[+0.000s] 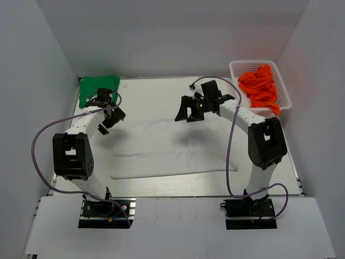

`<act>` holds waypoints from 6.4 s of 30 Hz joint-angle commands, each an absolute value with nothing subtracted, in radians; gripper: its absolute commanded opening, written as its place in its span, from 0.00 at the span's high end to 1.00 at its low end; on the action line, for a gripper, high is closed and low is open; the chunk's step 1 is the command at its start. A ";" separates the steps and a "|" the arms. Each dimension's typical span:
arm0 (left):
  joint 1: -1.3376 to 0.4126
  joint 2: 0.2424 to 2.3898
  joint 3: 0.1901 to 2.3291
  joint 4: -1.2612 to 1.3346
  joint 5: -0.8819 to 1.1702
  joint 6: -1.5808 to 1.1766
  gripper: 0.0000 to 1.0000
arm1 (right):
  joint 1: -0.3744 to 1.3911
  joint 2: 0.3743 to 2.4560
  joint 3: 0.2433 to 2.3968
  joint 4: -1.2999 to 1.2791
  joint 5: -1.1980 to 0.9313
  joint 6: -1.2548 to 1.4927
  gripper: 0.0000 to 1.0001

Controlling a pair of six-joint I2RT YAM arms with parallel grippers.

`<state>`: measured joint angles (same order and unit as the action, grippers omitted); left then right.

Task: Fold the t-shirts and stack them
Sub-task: Grap the side of the flattened tshirt furthest away from the robot with both arms, then fold the other side of the tshirt into a rectangle, then rotate the tshirt 90 degrees

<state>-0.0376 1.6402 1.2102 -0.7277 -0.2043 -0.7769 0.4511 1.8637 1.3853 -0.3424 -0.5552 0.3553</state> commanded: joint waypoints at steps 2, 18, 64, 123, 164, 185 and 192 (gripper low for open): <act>-0.009 1.742 1.261 -0.609 -0.216 -0.758 0.00 | 0.407 1.876 1.564 -0.429 -0.401 0.383 0.10; 0.028 1.982 1.385 -0.571 -0.242 -0.710 0.68 | 0.290 2.006 1.713 -0.479 -0.244 0.390 0.10; 0.028 1.947 1.353 -0.523 -0.095 -0.597 1.00 | 0.360 2.421 2.059 -0.422 0.238 0.193 1.00; 0.017 1.224 0.989 -0.899 -0.376 -0.832 0.00 | 0.465 0.827 0.560 -0.491 -0.005 0.471 0.10; -0.106 1.250 0.581 -0.676 0.163 -0.848 0.00 | 0.374 1.797 1.074 -0.354 -0.069 0.531 0.10; -0.393 1.319 0.679 -0.824 0.605 -0.582 0.00 | 0.396 2.369 1.933 -0.311 -0.285 0.391 0.13; -0.459 1.506 1.179 -1.058 0.189 -0.434 0.00 | 0.405 2.255 1.887 -0.337 -0.173 0.336 0.12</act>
